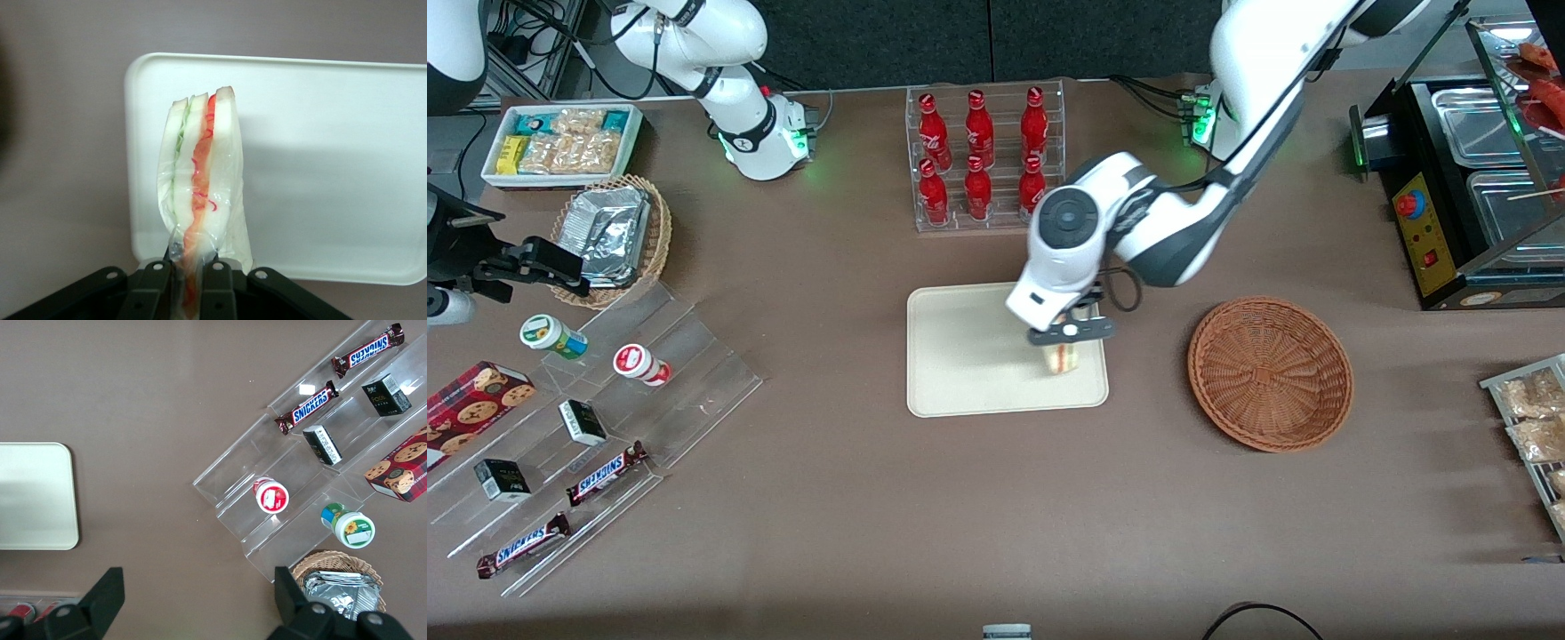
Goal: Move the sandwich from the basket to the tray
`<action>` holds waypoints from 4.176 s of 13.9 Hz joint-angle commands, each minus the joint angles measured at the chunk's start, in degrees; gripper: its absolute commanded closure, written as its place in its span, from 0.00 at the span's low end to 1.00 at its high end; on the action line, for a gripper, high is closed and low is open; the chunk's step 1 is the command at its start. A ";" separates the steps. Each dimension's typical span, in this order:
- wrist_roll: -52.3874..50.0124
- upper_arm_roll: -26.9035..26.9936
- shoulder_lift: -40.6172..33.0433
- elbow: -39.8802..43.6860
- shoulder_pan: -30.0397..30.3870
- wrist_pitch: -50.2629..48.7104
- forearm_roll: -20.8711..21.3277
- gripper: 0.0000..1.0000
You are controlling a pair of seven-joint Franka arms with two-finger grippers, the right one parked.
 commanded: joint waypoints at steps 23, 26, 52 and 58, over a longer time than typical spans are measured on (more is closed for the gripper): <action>-1.66 0.45 15.37 12.63 -8.53 -2.92 11.61 0.39; -1.75 0.45 15.46 12.63 -8.53 -2.83 11.61 0.00; 16.88 -0.08 -3.78 16.24 19.77 -28.41 -4.39 0.00; 36.00 8.41 -14.58 12.63 22.86 -34.80 -9.90 0.00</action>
